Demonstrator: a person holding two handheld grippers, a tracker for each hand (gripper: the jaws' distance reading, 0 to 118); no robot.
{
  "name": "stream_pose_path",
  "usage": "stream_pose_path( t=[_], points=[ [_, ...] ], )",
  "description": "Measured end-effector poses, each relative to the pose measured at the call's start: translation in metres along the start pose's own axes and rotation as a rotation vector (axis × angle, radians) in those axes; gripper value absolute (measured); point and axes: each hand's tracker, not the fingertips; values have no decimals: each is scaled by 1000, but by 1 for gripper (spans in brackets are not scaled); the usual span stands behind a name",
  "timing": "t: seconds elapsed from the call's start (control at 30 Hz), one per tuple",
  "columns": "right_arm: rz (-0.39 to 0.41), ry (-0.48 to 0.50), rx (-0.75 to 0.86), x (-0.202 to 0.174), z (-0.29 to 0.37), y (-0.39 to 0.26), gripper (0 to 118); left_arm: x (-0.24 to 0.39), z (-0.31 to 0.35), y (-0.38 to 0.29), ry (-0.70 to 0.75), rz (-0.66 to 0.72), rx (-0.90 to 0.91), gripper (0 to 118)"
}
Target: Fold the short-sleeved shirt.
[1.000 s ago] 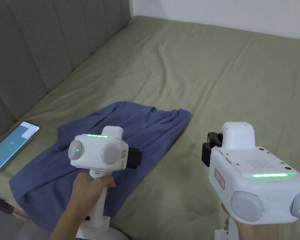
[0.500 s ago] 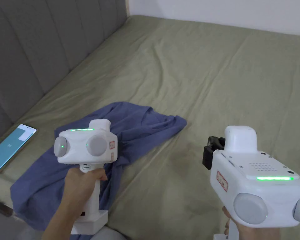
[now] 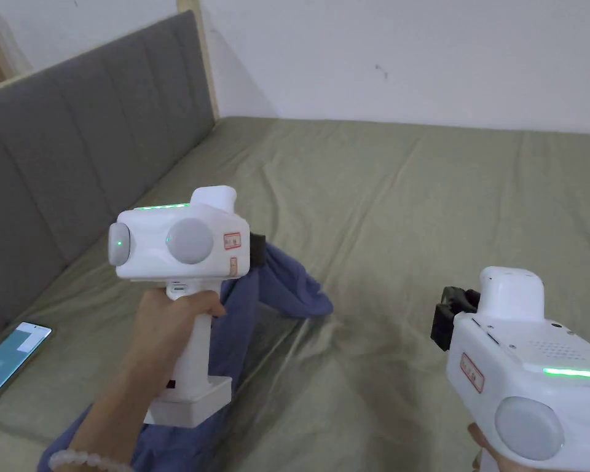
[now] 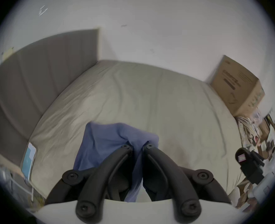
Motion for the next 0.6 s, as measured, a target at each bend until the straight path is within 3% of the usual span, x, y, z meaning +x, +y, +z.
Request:
stream_pose_path(
  t=[0.4, 0.5, 0.6],
  points=[
    [-160, -294, 167, 132, 96, 28, 1, 236, 39, 53, -474, -303, 178, 8],
    [-188, -352, 180, 159, 115, 25, 1, 273, 22, 32, -544, -325, 117, 8],
    [-191, -425, 181, 178, 132, 16, 1, 300, -21, -15, -520, -376, -20, 8]
  ],
)
